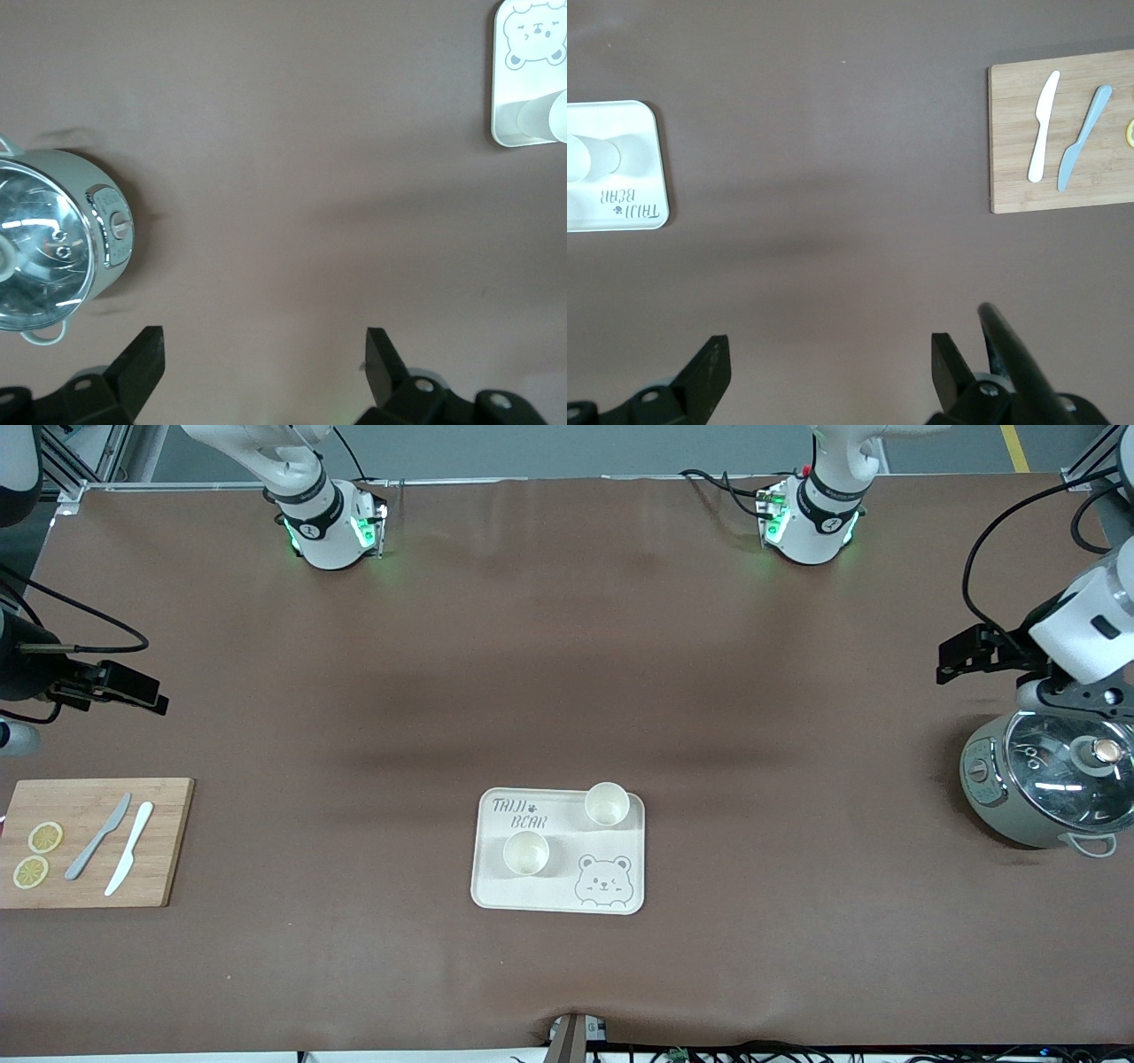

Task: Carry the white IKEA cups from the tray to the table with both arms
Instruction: 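Raise the left gripper from rest toward the tray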

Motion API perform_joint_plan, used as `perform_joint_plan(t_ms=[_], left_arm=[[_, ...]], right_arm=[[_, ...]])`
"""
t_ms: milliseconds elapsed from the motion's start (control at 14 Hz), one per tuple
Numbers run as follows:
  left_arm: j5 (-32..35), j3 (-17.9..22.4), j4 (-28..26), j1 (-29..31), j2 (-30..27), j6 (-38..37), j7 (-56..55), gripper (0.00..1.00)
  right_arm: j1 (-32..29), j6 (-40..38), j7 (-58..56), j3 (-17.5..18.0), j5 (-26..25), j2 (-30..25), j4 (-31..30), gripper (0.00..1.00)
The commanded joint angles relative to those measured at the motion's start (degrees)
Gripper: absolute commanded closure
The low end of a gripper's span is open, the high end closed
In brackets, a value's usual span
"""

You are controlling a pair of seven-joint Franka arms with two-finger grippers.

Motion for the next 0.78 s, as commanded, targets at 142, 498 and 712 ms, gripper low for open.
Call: perform_joint_plan(t_ms=[142, 498, 712], left_arm=[[-0.8, -0.4, 5.7, -3.9, 5.7, 0.3, -6.6, 0.0], [-0.8, -0.4, 7.1, -11.0, 9.4, 6.6, -13.3, 0.0], [-0.8, -0.3, 10.9, -15.3, 13.6, 8.3, -17.9, 0.0]], right_arm=[[0.1, 0.6, 1.1, -0.1, 1.1, -1.7, -1.8, 0.0], [0.1, 0.6, 1.1, -0.1, 1.1, -1.6, -1.9, 0.0], [0.1, 0.6, 1.1, -0.1, 1.1, -1.6, -1.9, 0.0]])
